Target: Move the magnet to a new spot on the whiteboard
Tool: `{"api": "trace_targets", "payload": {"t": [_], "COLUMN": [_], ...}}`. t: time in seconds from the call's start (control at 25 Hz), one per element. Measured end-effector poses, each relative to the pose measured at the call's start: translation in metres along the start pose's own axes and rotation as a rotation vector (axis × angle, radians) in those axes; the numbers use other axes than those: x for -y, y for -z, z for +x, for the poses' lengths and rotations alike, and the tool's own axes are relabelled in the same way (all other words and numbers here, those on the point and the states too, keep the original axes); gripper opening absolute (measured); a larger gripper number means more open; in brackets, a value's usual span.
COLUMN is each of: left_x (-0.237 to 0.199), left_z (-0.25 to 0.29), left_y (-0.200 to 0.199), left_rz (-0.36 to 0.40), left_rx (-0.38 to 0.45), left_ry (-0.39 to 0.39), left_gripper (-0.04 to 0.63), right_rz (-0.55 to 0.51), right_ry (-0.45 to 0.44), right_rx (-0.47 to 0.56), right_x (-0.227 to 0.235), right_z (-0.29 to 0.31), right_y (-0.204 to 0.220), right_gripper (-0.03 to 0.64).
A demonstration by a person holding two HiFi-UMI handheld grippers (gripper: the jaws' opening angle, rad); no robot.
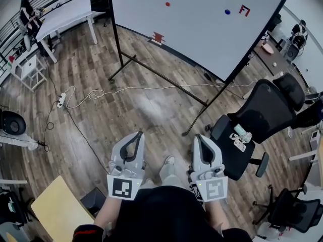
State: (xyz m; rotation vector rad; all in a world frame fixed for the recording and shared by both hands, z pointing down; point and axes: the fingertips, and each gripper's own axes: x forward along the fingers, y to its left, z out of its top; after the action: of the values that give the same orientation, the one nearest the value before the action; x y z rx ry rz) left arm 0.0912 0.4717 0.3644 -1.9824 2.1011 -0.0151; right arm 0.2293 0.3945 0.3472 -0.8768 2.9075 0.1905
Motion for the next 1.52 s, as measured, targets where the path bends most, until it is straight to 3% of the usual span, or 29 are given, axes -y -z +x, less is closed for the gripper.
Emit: {"api": "trace_targets", "payload": {"t": [0.4,1.0,1.52], "left_x": [-0.007,-0.007,0.008], "left_z": [0.063,0.148,0.213], "left_y": [0.013,0.012,0.024], "left_rz": [-0.003,0.021,0.040], "left_rx": [-0.013,0.003,0.020], "left_ry": [-0.008,-0.086,-0.080], "left_gripper": [0.002,0.002,0.002], "right_rz": [0.011,0.017,0.005], "right_ry": [-0.025,-0.085,-0.091], "right_rx": [-0.010,0.030,0.053], "right_x": [0.040,0.117,0.174], "right_z": [0.047,0.104,0.132], "right_y": [0.013,0.015,0.027], "right_gripper": [0.002,0.002,0.002]}}
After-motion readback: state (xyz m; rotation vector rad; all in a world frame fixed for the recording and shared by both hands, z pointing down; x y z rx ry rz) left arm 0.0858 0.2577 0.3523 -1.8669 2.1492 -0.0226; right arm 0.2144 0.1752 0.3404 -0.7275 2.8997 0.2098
